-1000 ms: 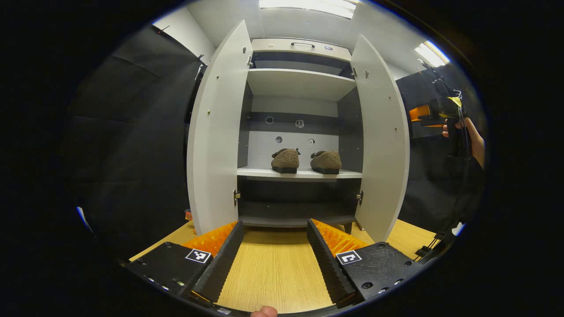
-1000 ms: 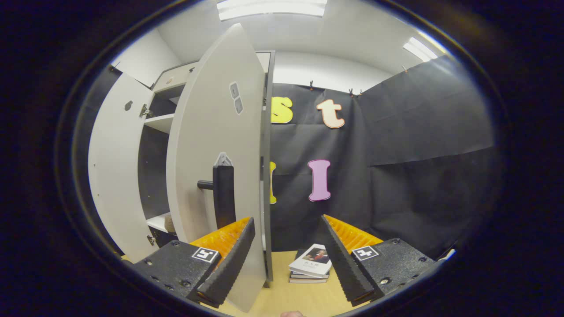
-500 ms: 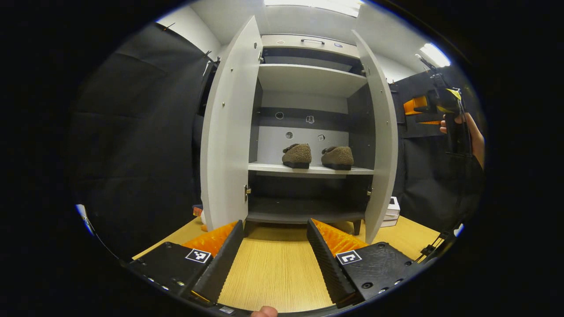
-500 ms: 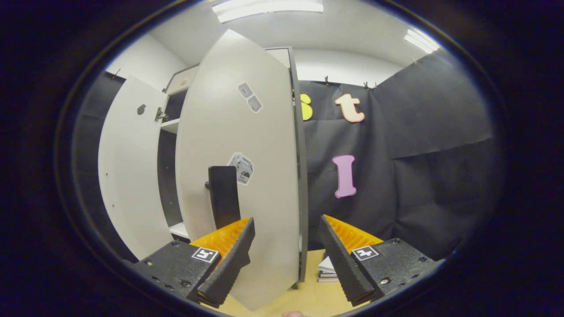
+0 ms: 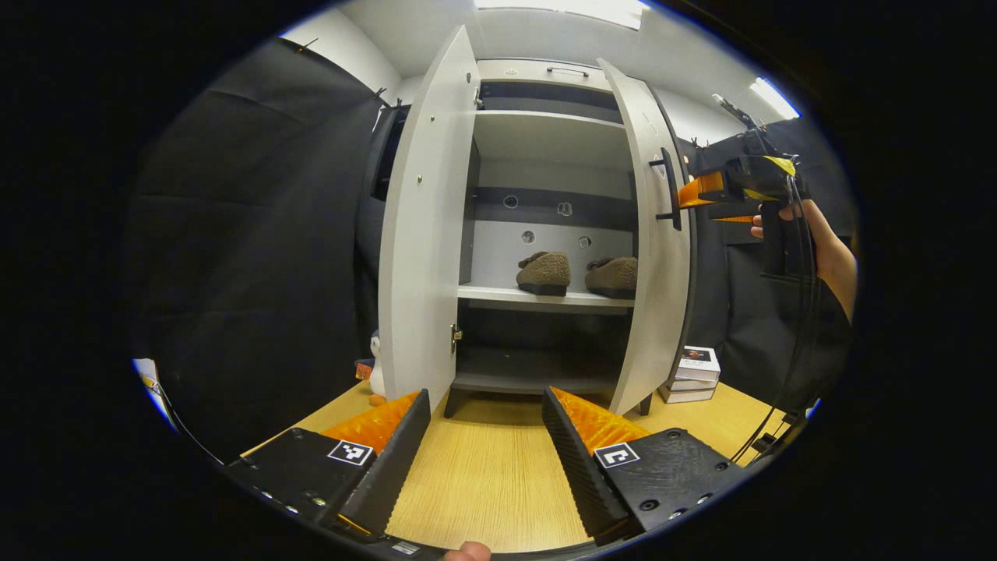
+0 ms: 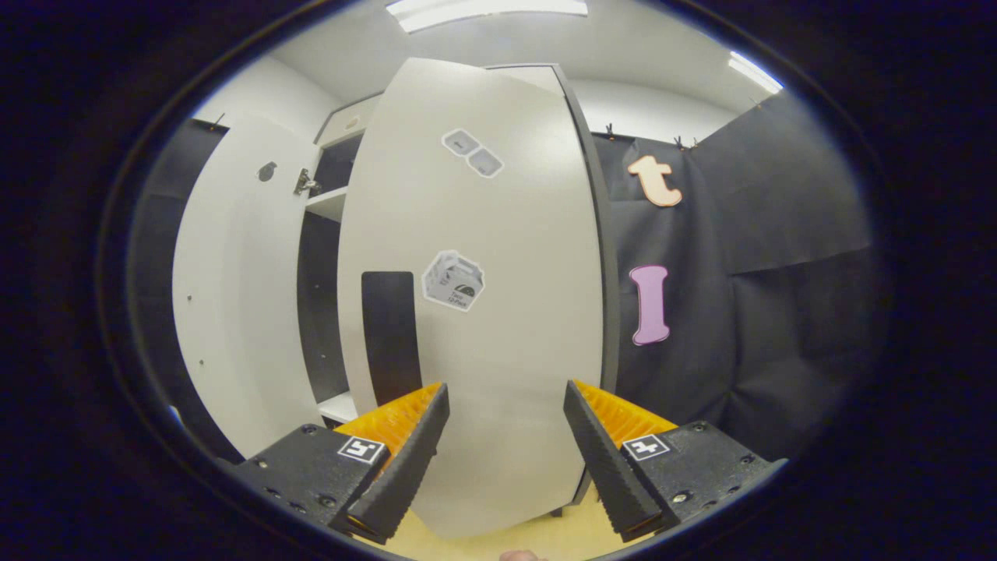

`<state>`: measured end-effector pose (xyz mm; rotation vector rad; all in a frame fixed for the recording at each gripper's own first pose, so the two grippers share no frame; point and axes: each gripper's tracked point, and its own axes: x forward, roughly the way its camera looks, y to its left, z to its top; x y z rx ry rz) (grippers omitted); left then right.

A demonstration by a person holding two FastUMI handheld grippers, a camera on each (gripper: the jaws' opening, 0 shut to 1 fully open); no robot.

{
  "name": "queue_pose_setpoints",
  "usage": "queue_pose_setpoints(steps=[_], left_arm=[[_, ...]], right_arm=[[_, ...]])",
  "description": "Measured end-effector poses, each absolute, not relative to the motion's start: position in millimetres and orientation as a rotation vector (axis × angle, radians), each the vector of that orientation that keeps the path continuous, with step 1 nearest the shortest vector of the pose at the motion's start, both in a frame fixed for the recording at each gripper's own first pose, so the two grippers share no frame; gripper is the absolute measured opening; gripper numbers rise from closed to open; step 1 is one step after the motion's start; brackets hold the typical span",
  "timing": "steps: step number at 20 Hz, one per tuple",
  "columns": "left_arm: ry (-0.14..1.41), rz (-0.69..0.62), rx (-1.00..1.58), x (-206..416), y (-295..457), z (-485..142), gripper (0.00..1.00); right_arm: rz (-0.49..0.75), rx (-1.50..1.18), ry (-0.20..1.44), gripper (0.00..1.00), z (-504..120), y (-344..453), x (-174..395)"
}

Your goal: Grab one shoe with the right hand and put it into the shoe cabinet, grab the other shoe with the left hand and put it into the shoe cabinet; then close the right door with the right hand and the left door with the left hand.

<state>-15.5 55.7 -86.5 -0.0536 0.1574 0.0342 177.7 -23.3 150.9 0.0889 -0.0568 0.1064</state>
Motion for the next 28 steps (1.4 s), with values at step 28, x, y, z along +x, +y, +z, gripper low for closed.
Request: queue_pose_setpoints(steps=[28], left_arm=[[0.085,0.033,-0.063,-22,54,-44,0.88]], right_arm=[[0.028,0.091,0.055,0.97,-58,-10,11]])
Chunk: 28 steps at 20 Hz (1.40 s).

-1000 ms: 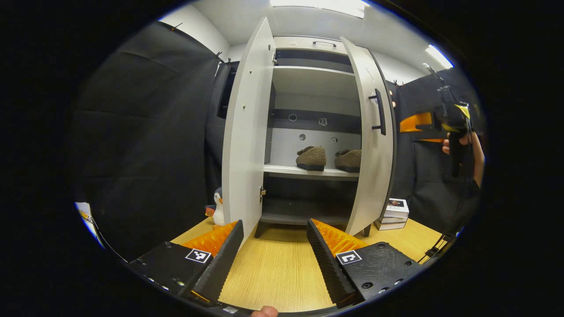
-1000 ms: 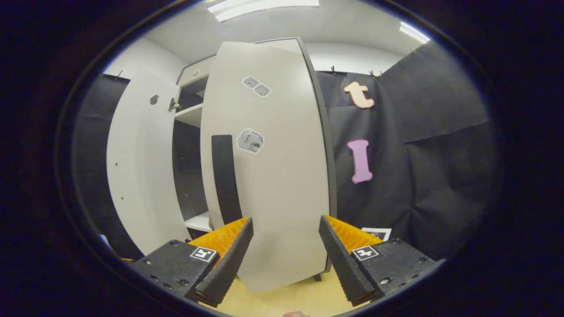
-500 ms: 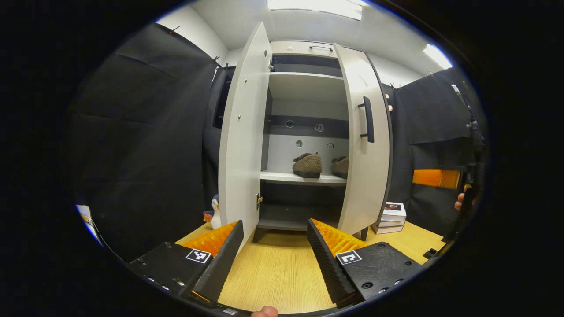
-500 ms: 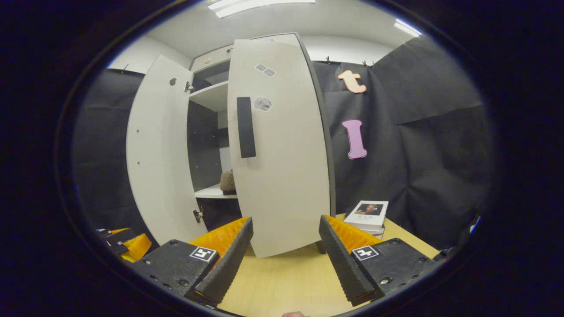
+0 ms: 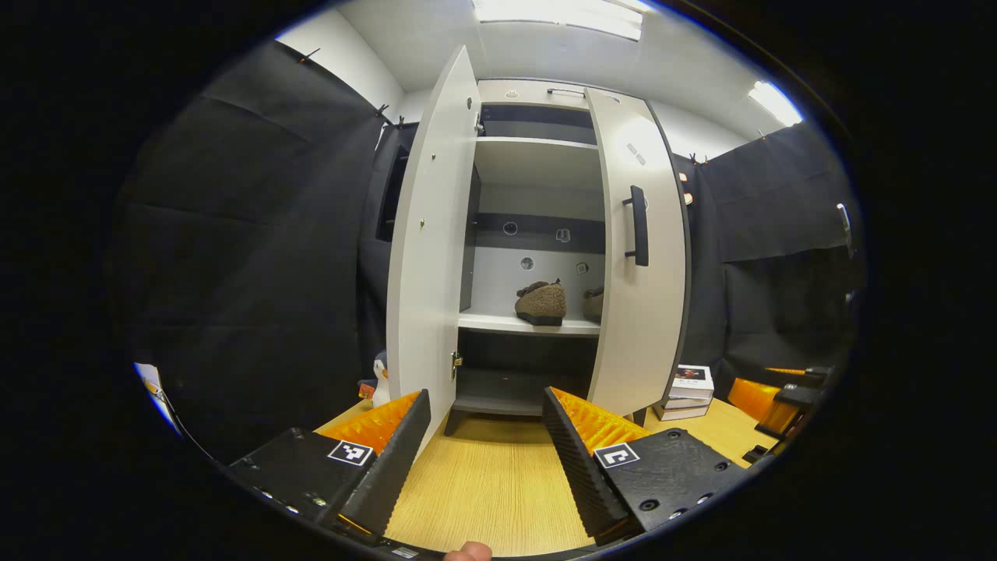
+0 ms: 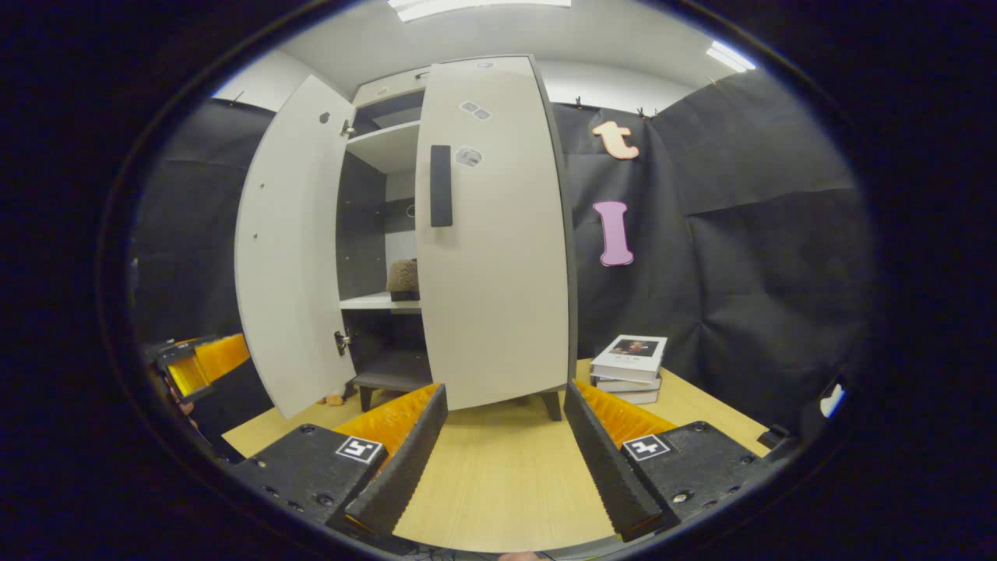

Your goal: Grab one shoe with the right hand and put it into the shoe cabinet, grab the other shoe with the left hand and put it into the shoe cabinet; then close the right door with the right hand and the left door with the left hand.

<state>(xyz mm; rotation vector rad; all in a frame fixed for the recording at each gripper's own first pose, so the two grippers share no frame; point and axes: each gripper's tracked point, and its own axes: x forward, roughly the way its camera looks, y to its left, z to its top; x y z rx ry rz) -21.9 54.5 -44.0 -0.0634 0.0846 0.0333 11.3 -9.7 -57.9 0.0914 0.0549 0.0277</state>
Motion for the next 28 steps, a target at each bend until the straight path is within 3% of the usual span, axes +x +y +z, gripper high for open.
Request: queue_pose_setpoints(steps=[7,13,22,28], left_arm=[[0.04,0.202,-0.109,-19,135,-5,0.88],[-0.022,0.322,-0.067,26,232,51,0.88],[0.024,0.244,-0.104,118,270,73,0.88],[0.064,0.186,-0.09,125,264,76,0.87]], right_arm=[[0.037,0.087,0.076,0.97,-71,-2,-1],[0.048,0.091,0.072,0.97,-68,0,-3],[0.012,0.077,0.061,0.97,-61,-12,-7],[-0.013,0.08,0.045,0.94,-57,-18,-1]])
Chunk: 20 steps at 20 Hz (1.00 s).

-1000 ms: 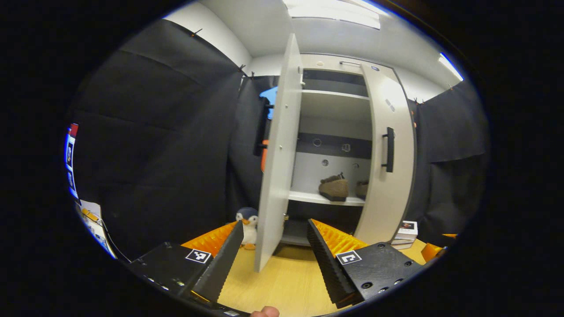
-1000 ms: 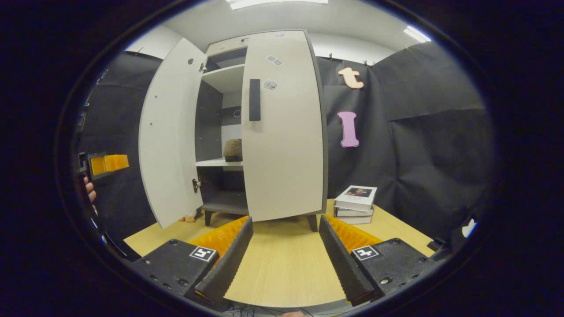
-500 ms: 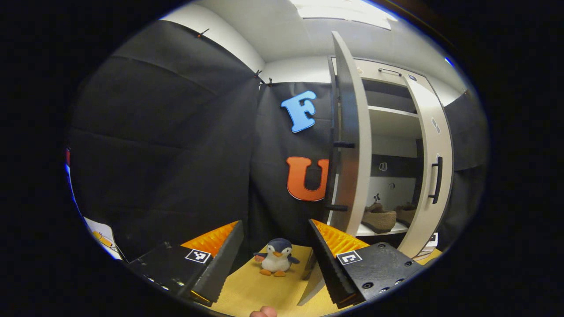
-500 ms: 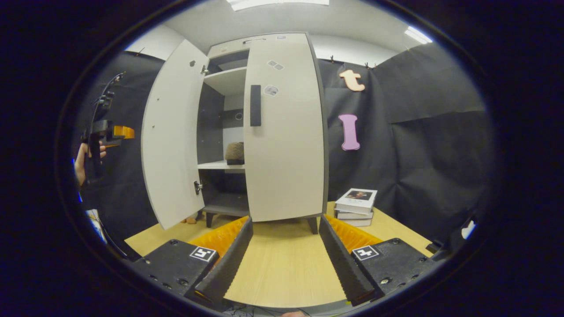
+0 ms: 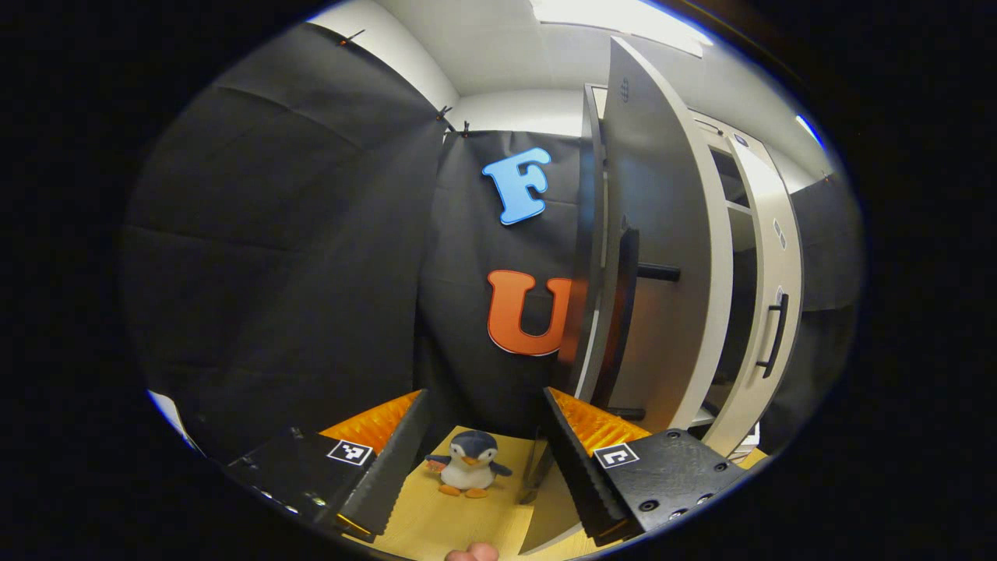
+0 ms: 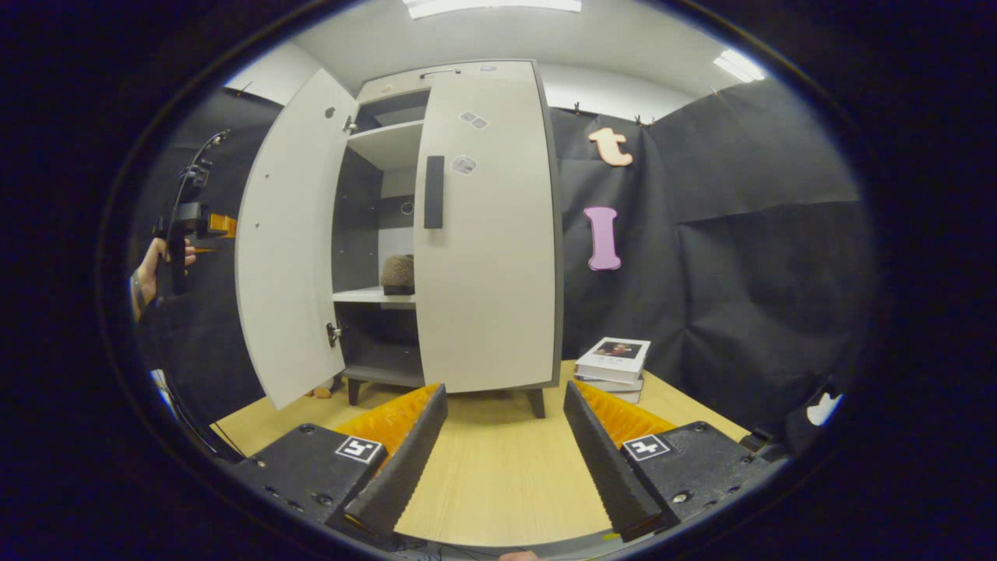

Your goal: Grab one shoe with the right hand and put it into the shoe cabinet, grab the other shoe with the left hand and put it into the shoe cabinet; then close the right door with the right hand and the left door with the left hand.

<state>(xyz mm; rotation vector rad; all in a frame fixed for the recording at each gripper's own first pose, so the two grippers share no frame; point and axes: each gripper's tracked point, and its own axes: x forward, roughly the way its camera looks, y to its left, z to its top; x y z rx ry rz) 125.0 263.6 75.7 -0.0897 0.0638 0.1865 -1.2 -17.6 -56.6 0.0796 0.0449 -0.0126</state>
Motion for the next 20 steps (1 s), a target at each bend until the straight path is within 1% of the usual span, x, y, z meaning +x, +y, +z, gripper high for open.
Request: queue_pose_setpoints(steps=[1,2,4,8,9,10,13,14,15,16,17,18,19,20], left_arm=[[0.057,0.193,-0.049,125,261,78,0.87],[0.052,0.201,-0.013,123,258,80,0.87],[0.049,0.175,0.022,120,245,84,0.87],[0.055,0.07,-0.034,124,203,81,0.87],[0.048,0.063,-0.037,125,195,81,0.87],[0.037,0.055,-0.035,127,186,81,0.87],[0.03,0.019,-0.069,136,160,80,0.87],[0.039,0.008,-0.087,142,152,78,0.87],[0.045,-0.004,-0.106,150,145,76,0.87],[0.049,-0.015,-0.121,158,137,74,0.87],[0.051,-0.032,-0.133,165,127,73,0.88],[0.058,-0.054,-0.146,174,115,71,0.87],[0.069,-0.066,-0.153,182,105,67,0.87],[0.078,-0.071,-0.151,189,97,62,0.88]], right_arm=[[-0.011,0.085,0.041,0.94,-55,-17,1],[-0.009,0.087,0.034,0.97,-52,-16,2],[-0.012,0.083,0.017,0.97,-49,-17,2],[-0.008,0.072,0.026,0.98,-51,-21,6],[-0.007,0.073,0.03,0.94,-51,-23,7],[-0.009,0.072,0.033,0.97,-52,-24,7],[-0.028,0.075,0.027,0.97,-50,-34,5],[-0.036,0.074,0.028,0.94,-52,-38,3],[-0.046,0.074,0.028,0.94,-53,-42,1],[-0.057,0.073,0.029,0.97,-54,-46,0],[-0.069,0.072,0.03,0.97,-53,-51,-1],[-0.08,0.073,0.032,0.94,-53,-55,-1],[-0.089,0.074,0.035,0.97,-54,-59,-2],[-0.099,0.074,0.036,0.97,-55,-63,-4]])
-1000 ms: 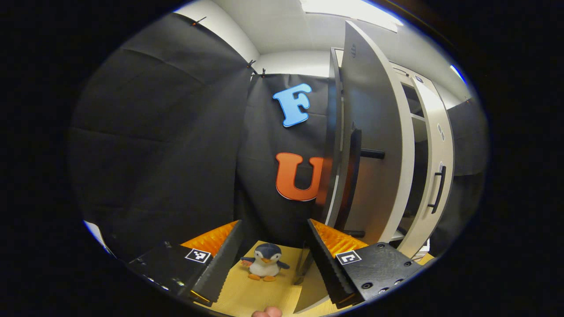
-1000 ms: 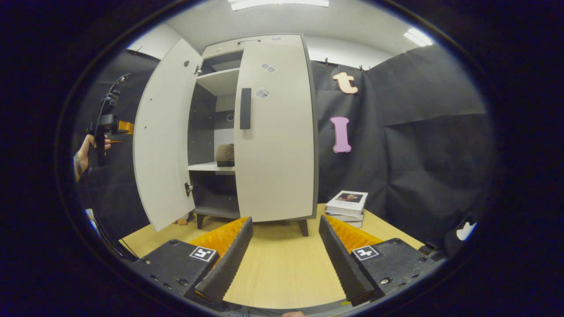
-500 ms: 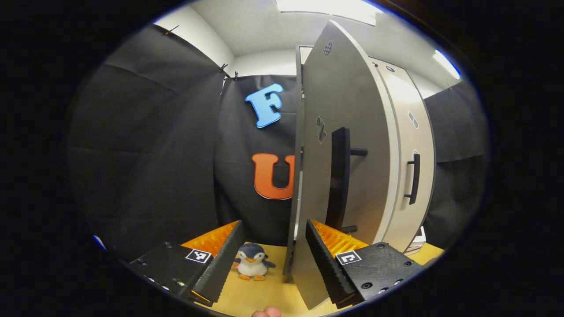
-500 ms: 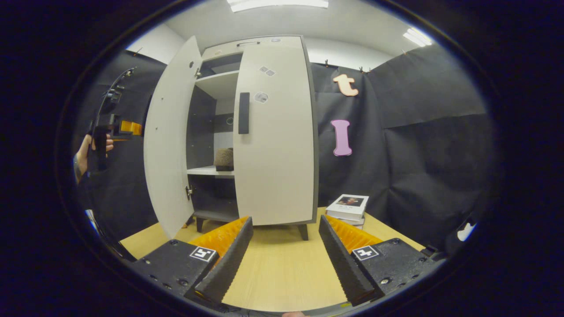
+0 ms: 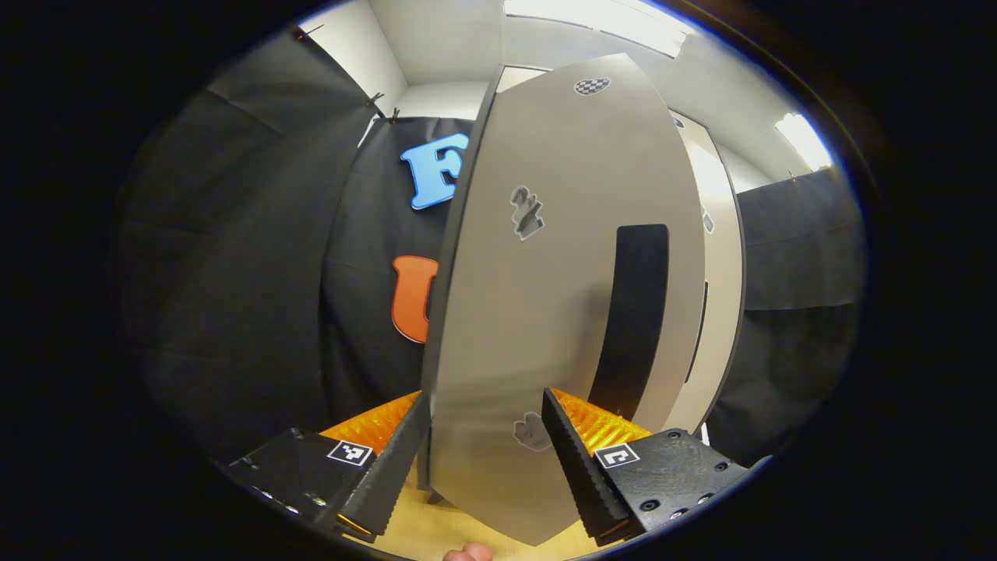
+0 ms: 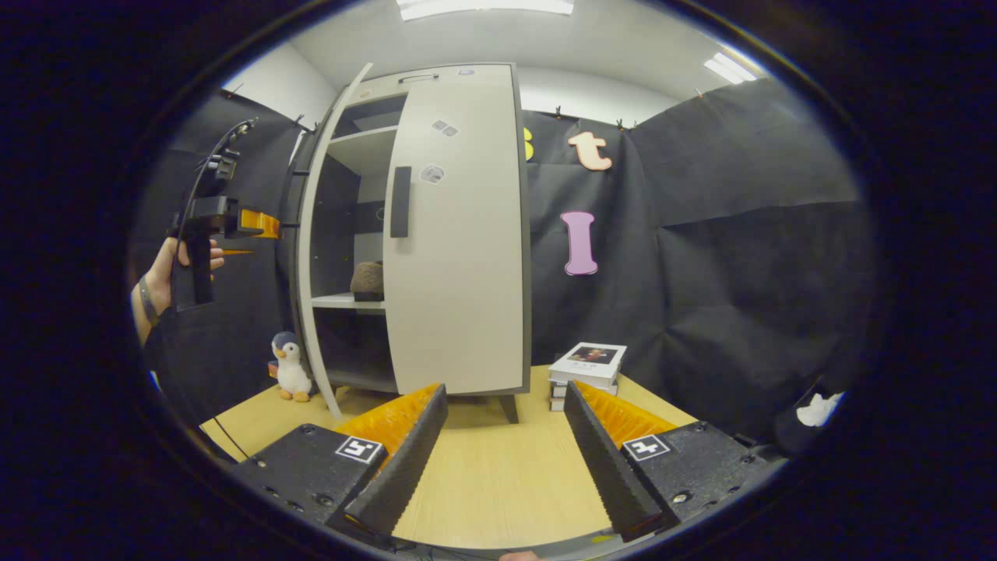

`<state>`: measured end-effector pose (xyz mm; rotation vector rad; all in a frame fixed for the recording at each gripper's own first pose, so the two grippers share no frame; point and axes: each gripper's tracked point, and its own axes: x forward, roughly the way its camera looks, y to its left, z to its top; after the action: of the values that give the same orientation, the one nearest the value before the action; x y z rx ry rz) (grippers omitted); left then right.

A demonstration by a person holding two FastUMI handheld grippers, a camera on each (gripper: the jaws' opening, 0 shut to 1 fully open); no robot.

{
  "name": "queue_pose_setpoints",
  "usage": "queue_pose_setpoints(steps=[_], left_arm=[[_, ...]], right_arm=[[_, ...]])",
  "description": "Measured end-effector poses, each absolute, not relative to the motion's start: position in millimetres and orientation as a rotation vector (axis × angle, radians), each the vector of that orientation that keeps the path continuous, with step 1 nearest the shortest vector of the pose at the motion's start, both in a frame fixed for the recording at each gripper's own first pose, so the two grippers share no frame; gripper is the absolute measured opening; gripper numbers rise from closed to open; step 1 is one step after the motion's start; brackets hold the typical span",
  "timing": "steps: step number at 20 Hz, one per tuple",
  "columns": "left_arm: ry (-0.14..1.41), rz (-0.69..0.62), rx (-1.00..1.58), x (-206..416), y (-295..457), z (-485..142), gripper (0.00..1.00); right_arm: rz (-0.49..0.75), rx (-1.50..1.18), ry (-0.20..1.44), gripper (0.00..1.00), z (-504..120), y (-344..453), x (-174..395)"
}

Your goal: Grab one shoe with the right hand and put it into the shoe cabinet, grab the other shoe with the left hand and put it into the shoe cabinet; then close the right door with the right hand and the left door with the left hand.

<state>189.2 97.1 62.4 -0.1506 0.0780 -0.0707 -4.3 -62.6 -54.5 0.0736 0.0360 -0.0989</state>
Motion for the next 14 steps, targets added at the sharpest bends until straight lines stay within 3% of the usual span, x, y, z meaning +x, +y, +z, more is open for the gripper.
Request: queue_pose_setpoints(steps=[7,14], left_arm=[[0.095,-0.036,-0.083,215,86,38,0.88],[0.019,-0.024,-0.095,164,98,67,0.88]], right_arm=[[-0.155,0.099,0.023,0.97,-49,-78,-1],[-0.113,0.091,0.048,0.97,-53,-63,6]])
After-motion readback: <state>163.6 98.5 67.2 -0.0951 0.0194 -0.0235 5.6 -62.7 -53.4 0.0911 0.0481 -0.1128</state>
